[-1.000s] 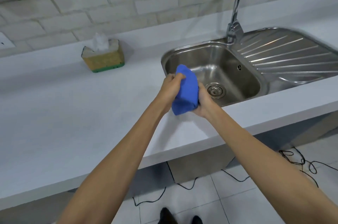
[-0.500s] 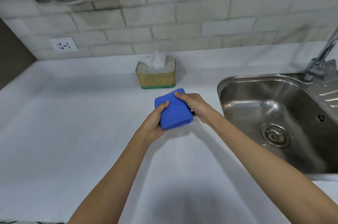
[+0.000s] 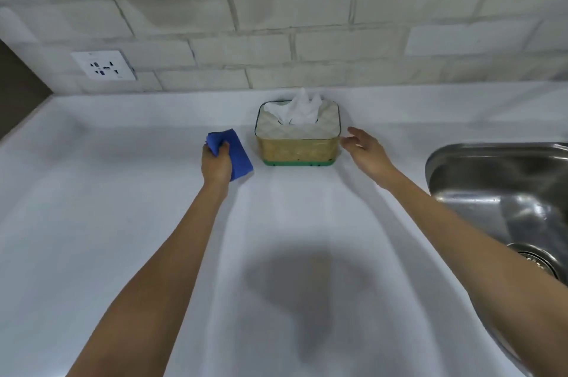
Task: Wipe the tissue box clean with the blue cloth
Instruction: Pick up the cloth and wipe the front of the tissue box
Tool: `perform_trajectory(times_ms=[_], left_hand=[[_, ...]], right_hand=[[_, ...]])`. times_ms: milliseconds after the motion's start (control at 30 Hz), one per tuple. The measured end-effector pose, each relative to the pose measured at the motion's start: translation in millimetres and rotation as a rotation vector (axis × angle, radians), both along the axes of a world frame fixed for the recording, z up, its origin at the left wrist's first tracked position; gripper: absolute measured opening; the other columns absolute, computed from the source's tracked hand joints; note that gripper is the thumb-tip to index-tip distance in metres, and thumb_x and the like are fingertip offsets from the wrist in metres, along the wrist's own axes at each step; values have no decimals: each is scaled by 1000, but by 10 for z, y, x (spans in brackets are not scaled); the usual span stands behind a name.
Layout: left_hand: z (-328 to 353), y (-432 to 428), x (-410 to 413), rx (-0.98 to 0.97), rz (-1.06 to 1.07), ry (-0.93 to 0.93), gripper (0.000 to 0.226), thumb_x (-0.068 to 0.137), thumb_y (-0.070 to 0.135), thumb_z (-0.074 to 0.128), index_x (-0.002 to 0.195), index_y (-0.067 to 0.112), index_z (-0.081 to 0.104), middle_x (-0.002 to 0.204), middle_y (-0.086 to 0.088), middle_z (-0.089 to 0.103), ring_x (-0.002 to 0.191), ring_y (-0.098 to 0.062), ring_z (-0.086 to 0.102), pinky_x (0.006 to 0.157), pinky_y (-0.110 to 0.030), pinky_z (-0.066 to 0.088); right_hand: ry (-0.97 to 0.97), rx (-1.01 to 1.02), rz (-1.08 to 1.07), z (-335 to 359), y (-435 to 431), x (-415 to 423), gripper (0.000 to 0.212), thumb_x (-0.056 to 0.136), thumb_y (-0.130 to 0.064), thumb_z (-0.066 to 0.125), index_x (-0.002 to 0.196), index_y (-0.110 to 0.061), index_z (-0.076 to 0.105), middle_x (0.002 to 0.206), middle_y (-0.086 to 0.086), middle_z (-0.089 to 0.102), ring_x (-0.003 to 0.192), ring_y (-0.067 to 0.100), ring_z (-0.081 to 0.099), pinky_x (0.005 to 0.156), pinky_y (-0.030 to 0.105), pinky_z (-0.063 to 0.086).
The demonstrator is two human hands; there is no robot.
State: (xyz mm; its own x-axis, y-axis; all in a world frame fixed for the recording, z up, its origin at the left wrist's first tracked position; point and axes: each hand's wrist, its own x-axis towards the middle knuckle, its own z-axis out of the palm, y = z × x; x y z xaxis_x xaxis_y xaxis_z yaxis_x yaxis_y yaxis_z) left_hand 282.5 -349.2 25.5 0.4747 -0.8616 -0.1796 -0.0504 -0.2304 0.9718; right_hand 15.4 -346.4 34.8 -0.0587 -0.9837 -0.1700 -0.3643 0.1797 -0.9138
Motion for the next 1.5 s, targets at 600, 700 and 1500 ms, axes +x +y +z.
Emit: perform_trajectory(times_ms=[600,700,1500], left_hand=[[-78,-200,-250,-18,-197,-180,34,96,25,44,126,12,50,113,-3,58,99,-18,54,88,-31,43],[-7,-48,-266,-13,-224,-263,32,95,27,43,121,12,53,103,2,56,93,-17,52,81,-28,40],[348,934,-361,134,-255,-617,26,92,40,42,94,18,56,85,-1,60,78,-22,53,69,-31,37]], right_hand=[[56,-197,-107,-124,122,105,31,90,-17,58,117,-1,59,112,13,66,87,15,58,58,-5,40],[85,-199,-106,-13,328,36,31,88,-22,61,111,-2,63,101,10,67,84,16,59,59,-2,42],[171,-265,95,21,1598,-216,77,75,6,58,144,-15,32,102,8,61,89,16,58,72,3,41]])
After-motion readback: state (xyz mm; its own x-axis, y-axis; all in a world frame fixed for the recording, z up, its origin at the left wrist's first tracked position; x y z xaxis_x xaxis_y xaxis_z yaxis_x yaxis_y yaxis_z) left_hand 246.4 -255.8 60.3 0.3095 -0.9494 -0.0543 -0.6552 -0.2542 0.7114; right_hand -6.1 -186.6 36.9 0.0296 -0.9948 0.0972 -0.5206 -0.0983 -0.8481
